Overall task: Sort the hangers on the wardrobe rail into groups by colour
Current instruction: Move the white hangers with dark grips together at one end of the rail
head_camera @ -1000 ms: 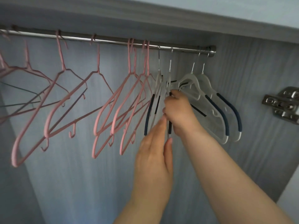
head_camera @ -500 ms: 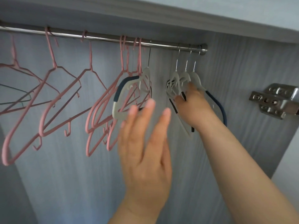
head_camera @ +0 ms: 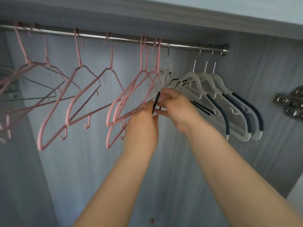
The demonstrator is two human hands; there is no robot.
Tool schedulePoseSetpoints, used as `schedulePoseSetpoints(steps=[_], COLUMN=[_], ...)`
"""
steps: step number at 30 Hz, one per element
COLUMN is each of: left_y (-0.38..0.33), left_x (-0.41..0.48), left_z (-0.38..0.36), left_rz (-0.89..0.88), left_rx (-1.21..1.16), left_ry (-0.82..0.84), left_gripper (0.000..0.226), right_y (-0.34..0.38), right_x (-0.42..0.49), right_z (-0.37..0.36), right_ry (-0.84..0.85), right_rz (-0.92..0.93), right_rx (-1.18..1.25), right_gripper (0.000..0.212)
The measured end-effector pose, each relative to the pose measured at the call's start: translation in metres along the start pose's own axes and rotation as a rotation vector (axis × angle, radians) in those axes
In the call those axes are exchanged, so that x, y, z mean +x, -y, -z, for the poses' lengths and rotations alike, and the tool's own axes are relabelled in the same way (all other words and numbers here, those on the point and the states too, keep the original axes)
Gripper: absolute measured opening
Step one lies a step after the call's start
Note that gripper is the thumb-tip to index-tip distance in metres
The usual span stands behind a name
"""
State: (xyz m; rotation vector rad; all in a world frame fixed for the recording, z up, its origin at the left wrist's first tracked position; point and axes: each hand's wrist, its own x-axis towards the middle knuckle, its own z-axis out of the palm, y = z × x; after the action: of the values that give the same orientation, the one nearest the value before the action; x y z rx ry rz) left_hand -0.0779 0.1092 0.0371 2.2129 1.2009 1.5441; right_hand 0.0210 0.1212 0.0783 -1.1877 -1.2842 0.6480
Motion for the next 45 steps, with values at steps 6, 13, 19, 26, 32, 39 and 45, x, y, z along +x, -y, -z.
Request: schedulePoseSetpoints(steps=[6,13,19,26,32,39,45], left_y=[0.010,-0.008,-0.030,-0.045,-0.030,0.026,0.108], left_x=[0.005,0.017,0.041,0.070,0.022,-0.081,-0.155], left_z=[-0.011,-0.003,0.000,-0.015,-0.026,-0.033,-0.004], left_rz=[0.023,-0.075,-0.130,-0.024,0.055,0.143,0.445], left_rx=[0.014,-0.031,-0.013,0.137,0.038,-0.135,-0.376], left_ry=[-0.009,-0.239,-0.225,-0.075,-0.115,-0.181,-0.112], left_gripper=[0.033,0.036,0.036,0.034,0.035,0.040,0.029], right_y=[-0.014,-0.012,-0.020,-0.040,-0.059,-0.099,-0.164], right_x=[0.000,-0.001,-0.002,-0.009,-0.022,-0.023,-0.033], right_z=[0.001,0.012,0.022,0.034,0.038,0.034,0.045], right_ry=[-0.017,-0.012,-0.022,0.036,0.026,-0.073,-0.023], right_rz=[0.011,0.109,0.072,-0.012,-0.055,-0.024,-0.226], right_rx=[0.180,0.071,0.062,0.022,0.026,-0.021,-0.247], right_gripper=[0.041,0.046,0.047,0.042,0.044,0.040,0.052])
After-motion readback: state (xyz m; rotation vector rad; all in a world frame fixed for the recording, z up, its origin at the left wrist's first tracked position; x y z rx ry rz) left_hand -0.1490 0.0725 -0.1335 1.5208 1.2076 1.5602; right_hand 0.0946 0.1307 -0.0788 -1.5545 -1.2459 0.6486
